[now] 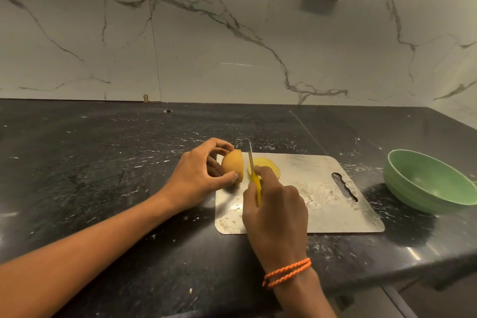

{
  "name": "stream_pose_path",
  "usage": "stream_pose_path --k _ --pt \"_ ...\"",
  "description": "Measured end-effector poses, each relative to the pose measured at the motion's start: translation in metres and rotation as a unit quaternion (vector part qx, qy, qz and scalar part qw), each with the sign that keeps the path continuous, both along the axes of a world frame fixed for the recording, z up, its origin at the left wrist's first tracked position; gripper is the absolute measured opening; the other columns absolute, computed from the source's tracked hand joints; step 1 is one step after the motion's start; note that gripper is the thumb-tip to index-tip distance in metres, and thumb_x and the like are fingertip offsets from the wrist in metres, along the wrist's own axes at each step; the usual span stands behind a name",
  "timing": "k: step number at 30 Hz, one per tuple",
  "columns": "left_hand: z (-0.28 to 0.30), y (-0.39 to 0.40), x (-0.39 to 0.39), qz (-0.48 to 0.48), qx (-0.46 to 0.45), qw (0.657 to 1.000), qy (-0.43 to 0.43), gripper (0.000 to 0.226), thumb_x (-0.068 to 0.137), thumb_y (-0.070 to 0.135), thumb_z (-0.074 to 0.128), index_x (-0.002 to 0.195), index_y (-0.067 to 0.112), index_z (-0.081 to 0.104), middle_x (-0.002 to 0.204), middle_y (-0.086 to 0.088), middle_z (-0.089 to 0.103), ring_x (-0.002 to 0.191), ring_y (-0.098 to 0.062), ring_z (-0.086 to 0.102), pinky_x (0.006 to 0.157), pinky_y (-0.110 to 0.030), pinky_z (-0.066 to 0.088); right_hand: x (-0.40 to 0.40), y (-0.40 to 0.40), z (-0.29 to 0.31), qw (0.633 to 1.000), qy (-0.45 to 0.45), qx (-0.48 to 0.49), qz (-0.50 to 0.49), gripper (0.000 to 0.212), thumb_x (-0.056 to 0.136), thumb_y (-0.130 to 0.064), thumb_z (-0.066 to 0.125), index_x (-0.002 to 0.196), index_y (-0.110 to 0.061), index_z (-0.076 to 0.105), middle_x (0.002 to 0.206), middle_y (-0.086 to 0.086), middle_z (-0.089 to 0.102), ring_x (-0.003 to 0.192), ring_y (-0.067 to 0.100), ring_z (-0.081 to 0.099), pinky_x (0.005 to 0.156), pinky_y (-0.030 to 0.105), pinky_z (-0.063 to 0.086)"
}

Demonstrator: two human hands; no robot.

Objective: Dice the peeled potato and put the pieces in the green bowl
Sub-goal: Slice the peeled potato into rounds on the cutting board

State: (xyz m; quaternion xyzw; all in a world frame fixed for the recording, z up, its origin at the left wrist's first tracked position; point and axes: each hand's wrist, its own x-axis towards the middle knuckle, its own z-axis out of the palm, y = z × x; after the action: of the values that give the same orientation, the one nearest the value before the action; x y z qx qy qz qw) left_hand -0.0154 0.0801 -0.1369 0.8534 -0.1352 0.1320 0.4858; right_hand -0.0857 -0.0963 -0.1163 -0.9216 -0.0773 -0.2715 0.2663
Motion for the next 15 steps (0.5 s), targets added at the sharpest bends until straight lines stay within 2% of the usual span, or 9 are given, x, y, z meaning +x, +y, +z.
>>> stream_pose_path --k 7,12,15 --pt "0.001 -0.001 -0.001 0.008 -0.005 1.000 0.002 0.058 0.079 0.031 0.093 0.129 0.028 0.064 0.118 0.019 0.068 0.089 -0.007 0.072 0.078 -0.021 0.061 -0.001 0.011 0.003 0.999 -0.028 -0.036 0.013 0.027 0.087 -0.024 0.073 0.112 -0.022 0.065 0.065 0.001 0.068 0.050 0.020 0.062 0.042 0.030 0.048" --pt "0.001 -0.002 -0.002 0.009 -0.002 1.000 0.002 0.053 0.080 0.031 0.093 0.127 0.027 0.067 0.113 0.020 0.069 0.088 -0.009 0.073 0.080 -0.028 0.062 -0.002 0.014 0.002 0.998 -0.015 -0.061 0.009 0.026 0.084 -0.021 0.076 0.107 -0.022 0.064 0.063 0.002 0.065 0.048 0.022 0.061 0.043 0.025 0.034" --pt "0.000 -0.001 0.000 0.012 0.001 1.000 0.002 0.050 0.082 0.034 0.091 0.126 0.026 0.068 0.114 0.021 0.069 0.089 -0.008 0.072 0.079 -0.026 0.061 -0.008 0.015 0.002 0.995 0.047 -0.086 0.023 0.026 0.094 -0.024 0.062 0.119 -0.024 0.058 0.081 0.005 0.070 0.067 0.027 0.067 0.053 0.031 0.039"
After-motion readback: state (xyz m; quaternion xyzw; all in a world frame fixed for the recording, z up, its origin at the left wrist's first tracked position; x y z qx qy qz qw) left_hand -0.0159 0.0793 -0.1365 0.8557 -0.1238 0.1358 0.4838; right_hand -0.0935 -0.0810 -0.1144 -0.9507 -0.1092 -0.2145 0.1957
